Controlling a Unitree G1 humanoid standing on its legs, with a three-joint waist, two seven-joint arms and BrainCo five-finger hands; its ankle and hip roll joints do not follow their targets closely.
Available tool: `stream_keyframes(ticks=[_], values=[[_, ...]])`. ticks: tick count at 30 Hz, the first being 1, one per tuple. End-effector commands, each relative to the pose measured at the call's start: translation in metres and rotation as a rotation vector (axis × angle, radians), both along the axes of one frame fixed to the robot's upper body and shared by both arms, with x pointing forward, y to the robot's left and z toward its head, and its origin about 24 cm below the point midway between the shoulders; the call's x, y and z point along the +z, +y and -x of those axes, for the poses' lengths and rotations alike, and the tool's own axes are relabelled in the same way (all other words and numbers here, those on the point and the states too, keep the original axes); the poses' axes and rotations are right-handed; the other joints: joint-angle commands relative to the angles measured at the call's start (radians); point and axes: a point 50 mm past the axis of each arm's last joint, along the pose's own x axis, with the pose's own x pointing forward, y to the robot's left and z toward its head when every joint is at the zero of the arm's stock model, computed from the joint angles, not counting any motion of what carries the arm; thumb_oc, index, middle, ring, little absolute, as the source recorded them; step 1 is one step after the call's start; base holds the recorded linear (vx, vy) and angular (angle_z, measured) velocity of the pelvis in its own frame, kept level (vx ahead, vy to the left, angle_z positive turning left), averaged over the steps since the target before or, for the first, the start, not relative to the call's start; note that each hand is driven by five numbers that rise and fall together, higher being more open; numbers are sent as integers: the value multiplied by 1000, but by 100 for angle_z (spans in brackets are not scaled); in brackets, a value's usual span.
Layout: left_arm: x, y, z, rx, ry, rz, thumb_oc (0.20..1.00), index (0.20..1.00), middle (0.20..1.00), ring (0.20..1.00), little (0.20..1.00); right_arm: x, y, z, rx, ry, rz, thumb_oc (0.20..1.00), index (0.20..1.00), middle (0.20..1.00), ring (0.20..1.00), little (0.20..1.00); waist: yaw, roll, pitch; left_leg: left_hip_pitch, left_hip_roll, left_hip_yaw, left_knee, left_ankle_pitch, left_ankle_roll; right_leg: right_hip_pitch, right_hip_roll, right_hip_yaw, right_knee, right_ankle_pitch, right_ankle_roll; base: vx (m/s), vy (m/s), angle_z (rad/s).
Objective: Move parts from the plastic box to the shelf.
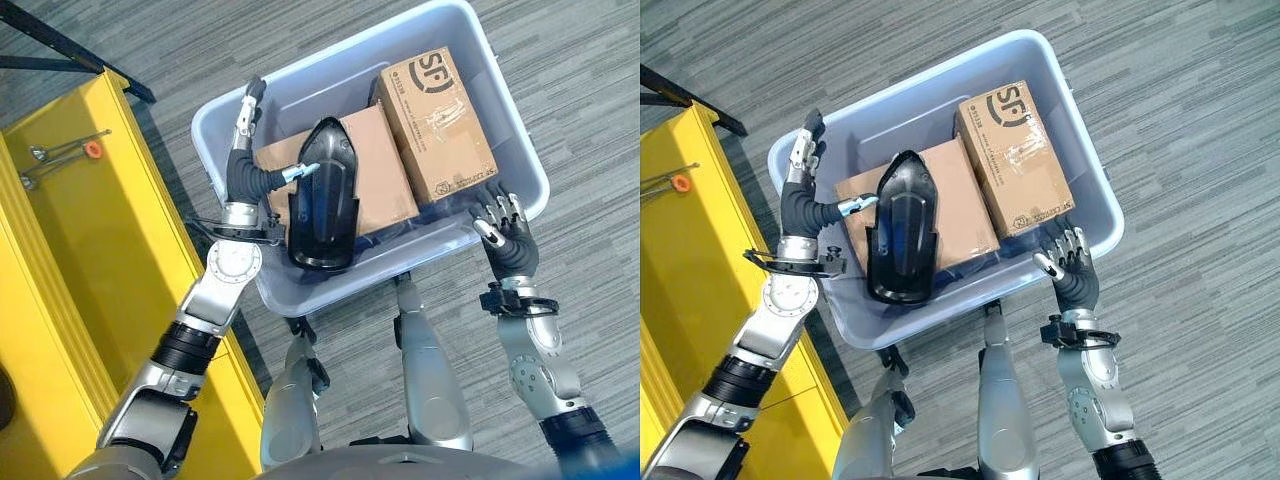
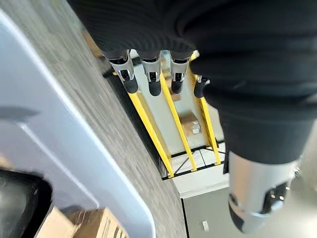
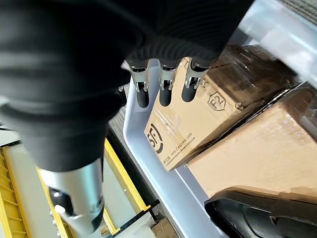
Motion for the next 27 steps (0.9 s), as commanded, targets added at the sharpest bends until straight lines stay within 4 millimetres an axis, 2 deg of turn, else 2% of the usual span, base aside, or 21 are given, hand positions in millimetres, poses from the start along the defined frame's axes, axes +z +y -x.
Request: stream_keyframes(ticks=[1,6,9,13,21,27], values=[[11,11,1,74,-79,-65,1000,1000,1000,1000,1000,27,0,4,-37,-157,-21,1000,1000,1000,1000,1000,-6,-41,19,-13,54,-76,214,-153,-28,68,-68,-65,121,-163,54,0,0,0],[-7,22,4,168,-29,-123,1000,1000,1000,1000,1000,28,-1,3,-53,-164,-25,1000,1000,1000,1000,1000,2,-47,28,-21,54,-77,220,-155,-26,62,-65,-63,123,-163,53,0,0,0],[-26,34,7,225,51,-152,1000,1000,1000,1000,1000,29,-3,2,-70,-164,-24,1000,1000,1000,1000,1000,10,-51,36,-28,55,-81,225,-153,-24,56,-63,-64,132,-167,49,0,0,0],[-39,38,9,241,114,-150,1000,1000,1000,1000,1000,29,-2,2,-72,-160,-20,1000,1000,1000,1000,1000,16,-50,40,-30,54,-81,224,-152,-22,53,-63,-65,134,-167,47,0,0,0],[-67,41,7,265,246,-196,1000,1000,1000,1000,1000,30,-2,0,-87,-157,11,1000,1000,1000,1000,1000,18,-48,51,-47,52,-82,232,-152,-18,33,-59,-61,144,-167,44,0,0,0],[-94,32,-8,287,373,-193,1000,1000,1000,1000,1000,28,2,-3,-72,-146,-3,1000,1000,1000,1000,1000,7,-54,58,-56,51,-78,236,-150,-17,17,-56,-56,152,-166,42,0,0,0]])
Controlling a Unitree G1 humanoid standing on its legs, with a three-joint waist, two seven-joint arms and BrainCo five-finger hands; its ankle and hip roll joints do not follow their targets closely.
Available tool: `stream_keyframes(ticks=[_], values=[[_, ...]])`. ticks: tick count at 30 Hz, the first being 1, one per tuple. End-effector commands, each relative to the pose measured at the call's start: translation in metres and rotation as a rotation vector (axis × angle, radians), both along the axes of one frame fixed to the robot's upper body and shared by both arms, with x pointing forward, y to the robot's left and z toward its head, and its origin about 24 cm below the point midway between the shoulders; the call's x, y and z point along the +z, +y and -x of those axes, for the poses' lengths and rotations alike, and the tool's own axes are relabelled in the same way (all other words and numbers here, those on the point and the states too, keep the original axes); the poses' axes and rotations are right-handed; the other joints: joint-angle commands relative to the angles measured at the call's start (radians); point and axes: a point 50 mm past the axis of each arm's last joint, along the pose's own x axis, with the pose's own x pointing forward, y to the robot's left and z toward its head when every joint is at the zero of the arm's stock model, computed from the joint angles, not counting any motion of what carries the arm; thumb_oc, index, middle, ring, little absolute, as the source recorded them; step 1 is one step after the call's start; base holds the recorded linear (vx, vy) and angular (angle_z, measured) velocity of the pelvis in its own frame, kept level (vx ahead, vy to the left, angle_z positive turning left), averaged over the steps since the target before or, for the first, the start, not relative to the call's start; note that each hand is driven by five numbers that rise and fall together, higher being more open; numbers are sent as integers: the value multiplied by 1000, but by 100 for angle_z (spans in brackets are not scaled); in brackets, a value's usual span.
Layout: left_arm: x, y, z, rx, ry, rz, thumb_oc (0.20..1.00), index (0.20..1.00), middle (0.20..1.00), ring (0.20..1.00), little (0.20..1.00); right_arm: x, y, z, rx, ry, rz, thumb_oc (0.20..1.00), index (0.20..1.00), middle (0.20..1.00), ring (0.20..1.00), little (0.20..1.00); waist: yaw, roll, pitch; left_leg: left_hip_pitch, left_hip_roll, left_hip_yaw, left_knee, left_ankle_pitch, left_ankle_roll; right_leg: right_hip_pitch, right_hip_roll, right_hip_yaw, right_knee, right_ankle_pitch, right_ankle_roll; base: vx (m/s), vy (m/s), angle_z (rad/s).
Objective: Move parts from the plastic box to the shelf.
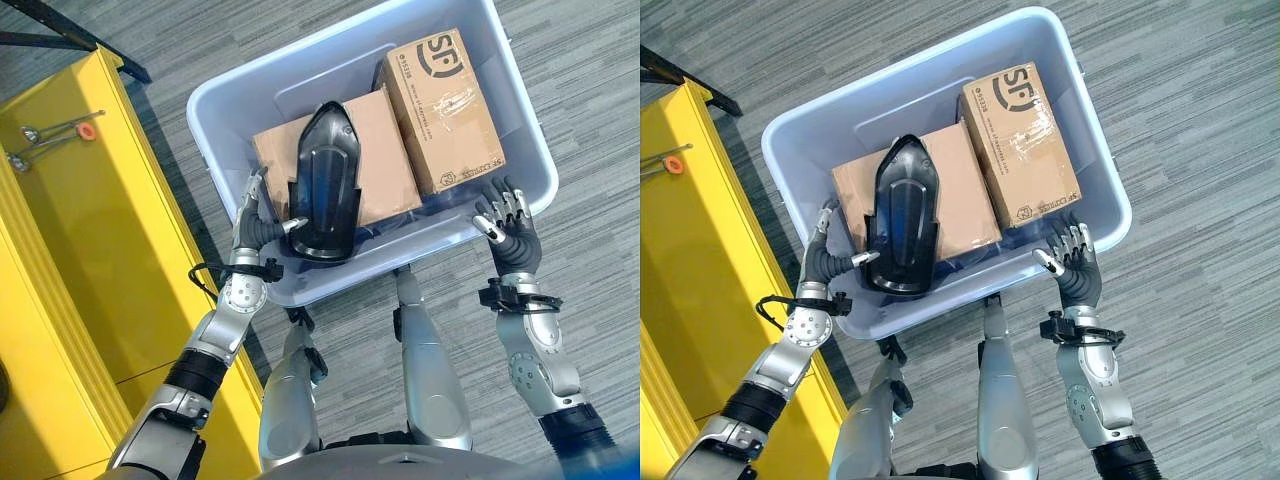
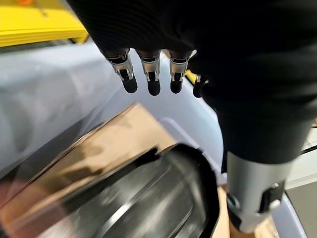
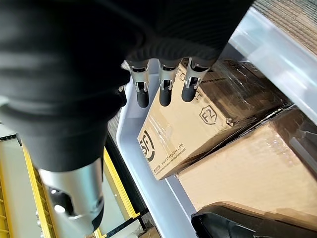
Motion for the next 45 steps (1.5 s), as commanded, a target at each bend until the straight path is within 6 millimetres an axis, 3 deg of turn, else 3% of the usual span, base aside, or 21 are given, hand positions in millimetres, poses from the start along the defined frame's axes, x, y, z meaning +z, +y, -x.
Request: stream_keyframes(ticks=[1,8,12,19,24,27,28,35,36,42,45], values=[[-3,11,-10,75,11,-29,1000,1000,1000,1000,1000,21,5,-1,-10,-121,-47,1000,1000,1000,1000,1000,-18,-46,11,-48,52,-79,235,-151,-17,27,-58,-59,158,-163,38,0,0,0],[-48,5,-19,178,237,49,1000,1000,1000,1000,1000,17,14,0,31,-99,-64,1000,1000,1000,1000,1000,-36,-56,16,-57,55,-72,242,-150,-18,6,-52,-52,168,-160,37,-2,-1,-2],[-63,3,-24,232,334,123,1000,1000,1000,1000,1000,12,15,1,37,-75,-73,1000,1000,1000,1000,1000,-49,-58,17,-65,56,-71,248,-148,-19,-2,-50,-48,173,-158,36,0,0,0],[-66,8,-39,387,437,264,1000,1000,1000,1000,1000,6,24,4,83,-39,-89,1000,1000,1000,1000,1000,-80,-67,18,-77,61,-61,255,-149,-23,-29,-42,-33,183,-155,37,7,0,-6],[-51,2,-44,350,339,233,1000,1000,1000,1000,1000,9,21,4,70,-53,-76,1000,1000,1000,1000,1000,-79,-62,20,-84,63,-62,262,-149,-23,-33,-40,-32,187,-155,34,6,-9,-4],[-31,-3,-47,292,219,153,1000,1000,1000,1000,1000,9,19,5,55,-58,-76,1000,1000,1000,1000,1000,-74,-56,15,-84,62,-65,263,-151,-23,-32,-41,-36,188,-157,34,3,-2,-3],[-9,1,-48,256,80,49,1000,1000,1000,1000,1000,10,15,4,38,-72,-64,1000,1000,1000,1000,1000,-65,-48,9,-82,61,-69,260,-152,-24,-27,-43,-39,187,-159,35,0,0,0],[32,19,-47,238,-119,-105,1000,1000,1000,1000,1000,14,9,2,26,-96,-47,1000,1000,1000,1000,1000,-56,-37,-8,-81,59,-73,262,-157,-25,-27,-45,-38,191,-167,38,0,0,0],[55,21,-47,212,-219,-159,1000,1000,1000,1000,1000,16,6,4,31,-107,-41,1000,1000,1000,1000,1000,-55,-32,-15,-82,57,-76,262,-159,-26,-26,-46,-39,190,-169,38,0,0,0],[108,6,-29,91,-484,-224,1000,1000,1000,1000,1000,19,0,9,34,-129,-34,1000,1000,1000,1000,1000,-50,-23,-25,-80,53,-81,262,-170,-24,-13,-52,-40,183,-172,40,6,5,1],[104,11,-17,78,-481,-139,1000,1000,1000,1000,1000,19,-1,11,29,-128,-30,1000,1000,1000,1000,1000,-41,-19,-24,-86,52,-85,270,-174,-21,-12,-53,-41,184,-173,37,0,0,0]])
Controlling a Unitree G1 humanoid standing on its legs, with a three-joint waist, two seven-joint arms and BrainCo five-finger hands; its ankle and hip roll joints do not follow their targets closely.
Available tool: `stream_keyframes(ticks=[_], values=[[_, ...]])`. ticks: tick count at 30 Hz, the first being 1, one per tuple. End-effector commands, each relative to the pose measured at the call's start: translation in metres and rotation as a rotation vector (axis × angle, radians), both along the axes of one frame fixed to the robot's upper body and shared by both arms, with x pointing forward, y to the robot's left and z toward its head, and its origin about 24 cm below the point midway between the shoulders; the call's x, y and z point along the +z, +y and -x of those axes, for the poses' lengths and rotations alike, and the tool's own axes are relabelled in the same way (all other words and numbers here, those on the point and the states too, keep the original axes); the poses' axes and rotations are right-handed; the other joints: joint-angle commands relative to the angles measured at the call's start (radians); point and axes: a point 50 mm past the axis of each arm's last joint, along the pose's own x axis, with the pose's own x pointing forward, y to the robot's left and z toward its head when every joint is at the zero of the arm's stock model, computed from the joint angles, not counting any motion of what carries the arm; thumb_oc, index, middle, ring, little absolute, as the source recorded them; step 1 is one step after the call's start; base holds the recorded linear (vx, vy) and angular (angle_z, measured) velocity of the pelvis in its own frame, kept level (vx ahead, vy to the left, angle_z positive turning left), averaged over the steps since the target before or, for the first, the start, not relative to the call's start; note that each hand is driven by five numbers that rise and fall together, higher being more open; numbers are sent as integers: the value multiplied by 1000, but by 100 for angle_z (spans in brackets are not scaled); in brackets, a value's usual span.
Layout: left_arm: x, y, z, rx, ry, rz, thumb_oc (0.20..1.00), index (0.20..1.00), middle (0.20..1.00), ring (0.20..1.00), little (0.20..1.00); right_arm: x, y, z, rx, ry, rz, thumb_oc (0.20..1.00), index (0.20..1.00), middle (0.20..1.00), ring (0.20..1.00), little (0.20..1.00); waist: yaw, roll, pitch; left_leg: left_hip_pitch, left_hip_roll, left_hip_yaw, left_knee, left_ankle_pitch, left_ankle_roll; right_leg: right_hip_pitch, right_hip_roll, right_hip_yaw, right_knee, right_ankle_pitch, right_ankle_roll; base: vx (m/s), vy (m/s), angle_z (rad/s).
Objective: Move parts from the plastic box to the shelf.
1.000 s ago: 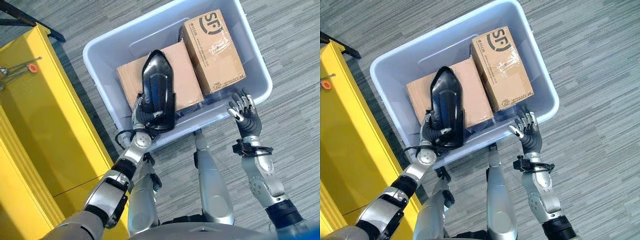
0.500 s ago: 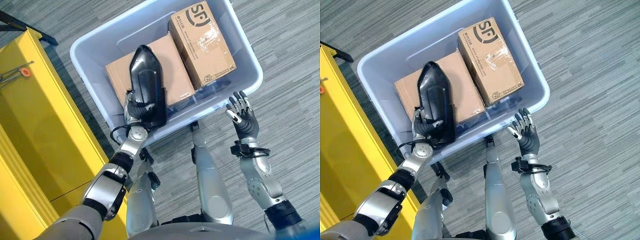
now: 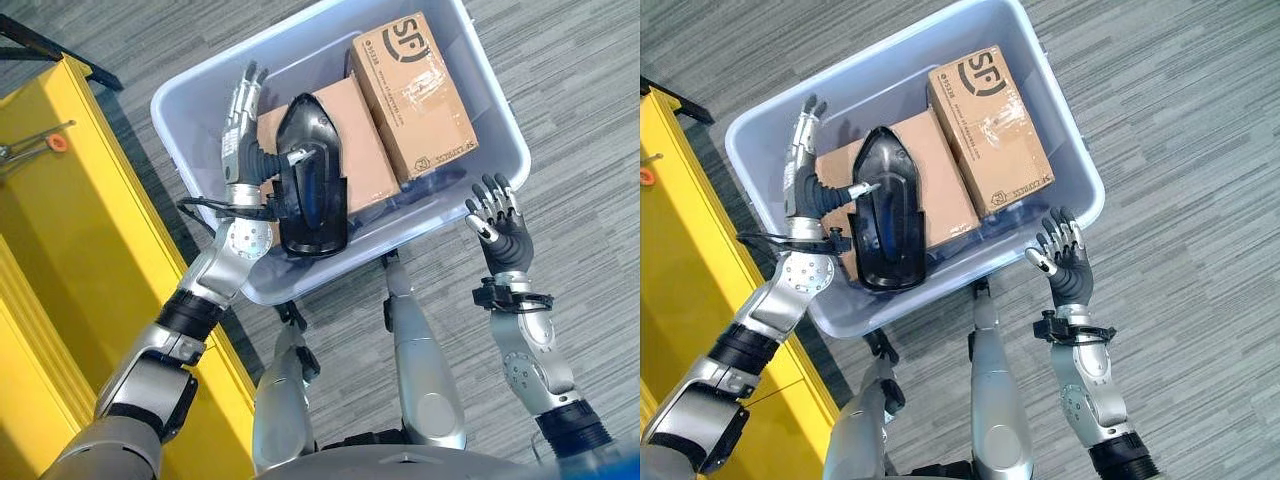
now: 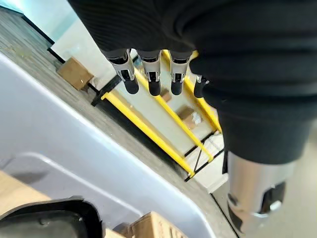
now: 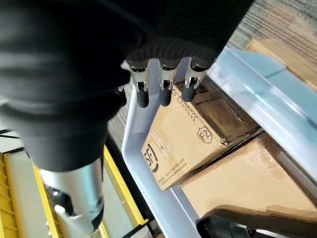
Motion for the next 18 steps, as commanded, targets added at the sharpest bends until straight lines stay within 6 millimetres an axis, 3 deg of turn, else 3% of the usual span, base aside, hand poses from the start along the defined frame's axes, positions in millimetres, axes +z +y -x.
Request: stream_keyframes(ticks=[1,8,10,18], values=[[-5,21,1,41,7,26,1000,1000,1000,1000,1000,20,-7,9,-8,-119,-2,1000,1000,1000,1000,1000,-16,8,-24,-64,52,-96,232,-166,-23,51,-52,-42,123,-178,58,4,-3,5],[-56,38,14,107,202,170,1000,1000,1000,1000,1000,21,-8,8,-31,-114,-4,1000,1000,1000,1000,1000,0,5,-14,-71,50,-103,232,-164,-18,51,-52,-49,127,-178,54,0,-4,1],[-73,36,14,103,280,230,1000,1000,1000,1000,1000,20,-7,7,-38,-104,-6,1000,1000,1000,1000,1000,3,4,-14,-73,49,-105,229,-161,-15,50,-52,-48,127,-177,53,0,0,0],[-100,18,2,84,432,369,1000,1000,1000,1000,1000,17,1,2,-24,-74,-15,1000,1000,1000,1000,1000,-2,-5,-4,-82,47,-103,238,-160,-11,43,-50,-47,133,-174,50,0,0,0]])
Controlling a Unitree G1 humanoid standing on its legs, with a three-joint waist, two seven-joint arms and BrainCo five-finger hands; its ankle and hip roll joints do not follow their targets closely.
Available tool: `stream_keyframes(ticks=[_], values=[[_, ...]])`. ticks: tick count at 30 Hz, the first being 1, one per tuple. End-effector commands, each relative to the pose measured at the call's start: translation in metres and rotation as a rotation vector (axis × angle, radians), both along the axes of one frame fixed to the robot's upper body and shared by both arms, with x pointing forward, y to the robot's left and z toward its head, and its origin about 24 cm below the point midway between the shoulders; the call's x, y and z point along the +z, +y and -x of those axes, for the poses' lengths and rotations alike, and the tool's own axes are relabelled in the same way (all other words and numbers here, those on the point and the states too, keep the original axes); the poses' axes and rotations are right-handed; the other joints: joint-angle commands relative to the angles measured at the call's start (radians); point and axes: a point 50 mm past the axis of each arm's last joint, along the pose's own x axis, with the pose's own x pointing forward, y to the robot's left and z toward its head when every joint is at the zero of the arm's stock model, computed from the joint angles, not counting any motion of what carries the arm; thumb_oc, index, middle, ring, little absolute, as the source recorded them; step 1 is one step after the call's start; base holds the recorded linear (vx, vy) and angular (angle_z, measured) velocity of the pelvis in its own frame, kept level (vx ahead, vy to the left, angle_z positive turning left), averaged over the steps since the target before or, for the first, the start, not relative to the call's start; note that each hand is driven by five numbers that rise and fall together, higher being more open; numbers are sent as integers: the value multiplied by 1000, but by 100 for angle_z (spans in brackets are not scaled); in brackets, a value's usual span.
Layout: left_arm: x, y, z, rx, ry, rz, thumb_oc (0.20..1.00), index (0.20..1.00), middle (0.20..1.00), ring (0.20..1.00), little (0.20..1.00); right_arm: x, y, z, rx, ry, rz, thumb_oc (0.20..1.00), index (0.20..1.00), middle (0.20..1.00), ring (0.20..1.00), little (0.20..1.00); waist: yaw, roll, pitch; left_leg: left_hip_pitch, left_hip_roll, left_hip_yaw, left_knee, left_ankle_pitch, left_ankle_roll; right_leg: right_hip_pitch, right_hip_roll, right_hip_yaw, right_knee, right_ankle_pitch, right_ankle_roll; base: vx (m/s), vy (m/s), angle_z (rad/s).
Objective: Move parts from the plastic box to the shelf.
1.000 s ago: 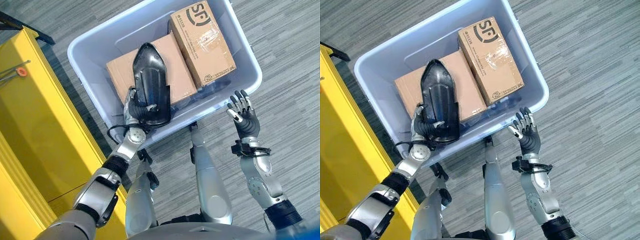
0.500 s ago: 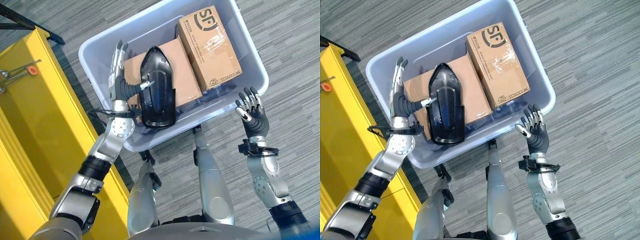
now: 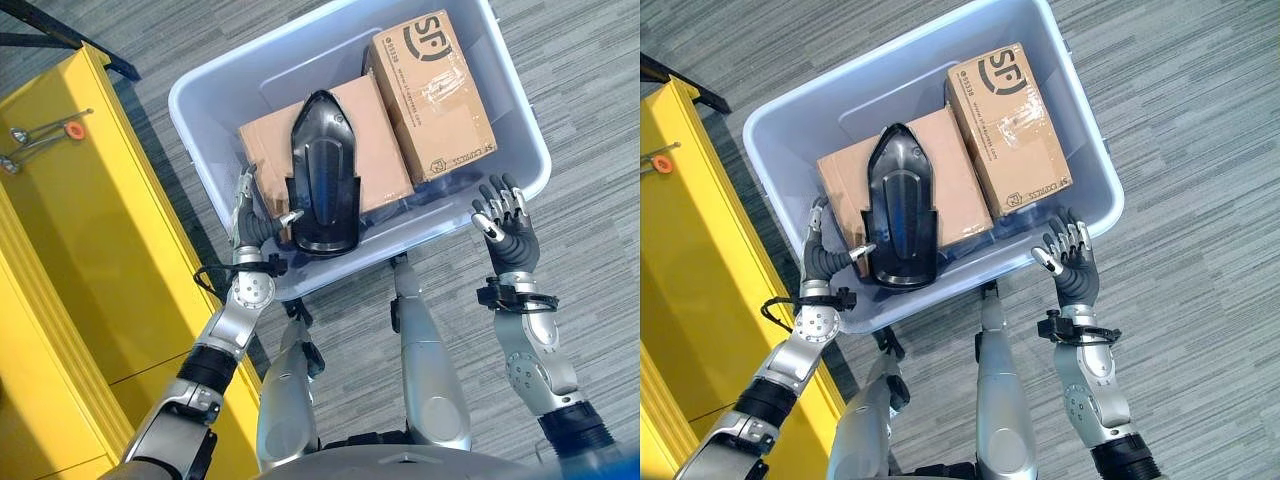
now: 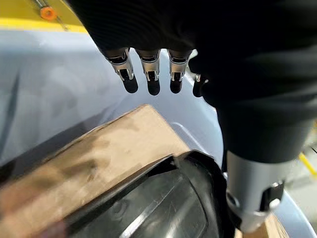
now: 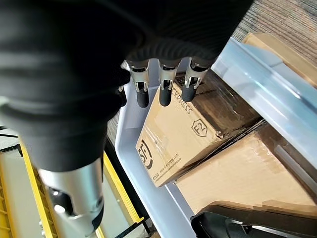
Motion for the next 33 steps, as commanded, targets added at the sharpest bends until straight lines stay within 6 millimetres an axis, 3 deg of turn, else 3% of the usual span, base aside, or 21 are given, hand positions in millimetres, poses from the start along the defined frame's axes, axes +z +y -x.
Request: stream_keyframes(ticks=[1,12,20,33], values=[[6,16,-2,35,-17,18,1000,1000,1000,1000,1000,17,2,3,-3,-85,-10,1000,1000,1000,1000,1000,-28,-22,-5,-68,46,-91,238,-158,-13,47,-48,-36,135,-173,50,0,0,0],[-28,7,-19,137,178,175,1000,1000,1000,1000,1000,12,9,3,19,-48,-18,1000,1000,1000,1000,1000,-48,-35,10,-76,52,-85,249,-154,-15,30,-41,-28,146,-170,49,-2,-1,-1],[-45,15,-22,293,268,344,1000,1000,1000,1000,1000,10,12,5,30,-28,-21,1000,1000,1000,1000,1000,-57,-34,26,-90,57,-89,258,-152,-16,16,-38,-30,158,-172,48,0,0,0],[-50,2,-30,287,354,222,1000,1000,1000,1000,1000,12,15,5,62,-33,-12,1000,1000,1000,1000,1000,-71,-33,31,-106,57,-84,272,-157,-16,-7,-34,-20,174,-174,48,1,1,-1]])
